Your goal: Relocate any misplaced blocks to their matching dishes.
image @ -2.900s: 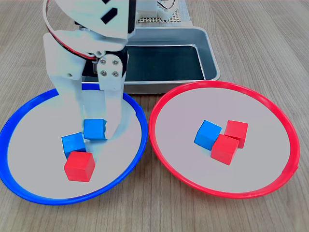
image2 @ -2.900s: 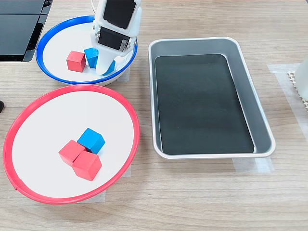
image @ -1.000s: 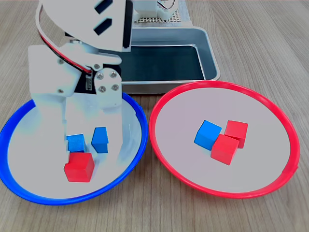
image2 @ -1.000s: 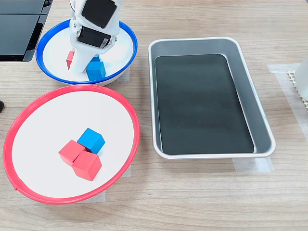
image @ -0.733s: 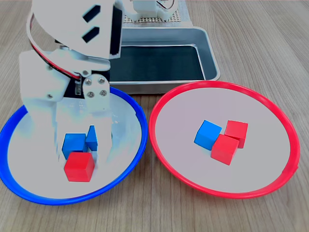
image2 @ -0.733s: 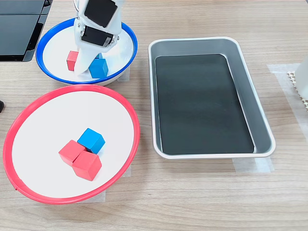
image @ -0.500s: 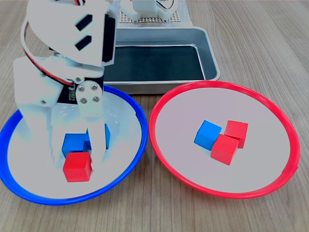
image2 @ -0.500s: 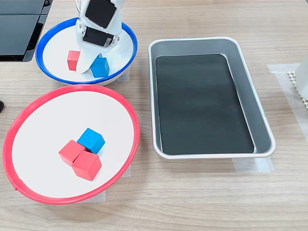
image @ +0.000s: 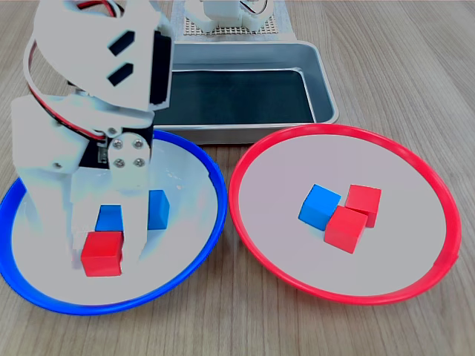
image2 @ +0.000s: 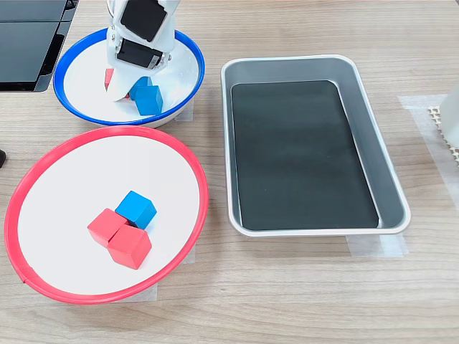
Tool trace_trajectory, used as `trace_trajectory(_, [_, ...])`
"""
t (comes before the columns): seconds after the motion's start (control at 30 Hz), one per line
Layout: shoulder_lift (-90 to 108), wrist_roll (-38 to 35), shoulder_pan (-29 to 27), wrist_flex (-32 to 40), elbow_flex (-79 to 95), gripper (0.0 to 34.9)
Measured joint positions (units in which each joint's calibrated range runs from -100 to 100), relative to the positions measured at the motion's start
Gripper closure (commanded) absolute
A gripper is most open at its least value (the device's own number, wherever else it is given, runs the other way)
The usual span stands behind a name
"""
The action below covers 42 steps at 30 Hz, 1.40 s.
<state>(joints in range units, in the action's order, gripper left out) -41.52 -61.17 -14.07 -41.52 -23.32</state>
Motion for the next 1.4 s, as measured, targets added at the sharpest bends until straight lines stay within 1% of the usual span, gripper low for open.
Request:
trace_trajectory(0.07, [0.0, -0.1, 0.0, -0.1, 0.0, 27.1])
trace_trajectory(0.27, [0.1, -0.1, 0.3, -0.2, 1.5, 34.6])
trace_trajectory(0.47, [1.0, 0.3, 1.1, -0.8, 1.9, 34.6])
trace_trajectory(0.7, [6.7, 3.4, 2.9, -1.1, 4.4, 34.6])
trace_trajectory(0.87, [13.2, 5.7, 4.9, -4.4, 4.4, 34.6])
trace_trajectory(1.0, [17.0, 8.9, 7.9, -8.6, 4.4, 34.6])
trace_trajectory(1.33, [19.1, 20.4, 16.5, -14.1, 4.9, 34.6])
trace_trajectory(1.4, [19.1, 21.7, 18.4, -14.3, 5.5, 34.6])
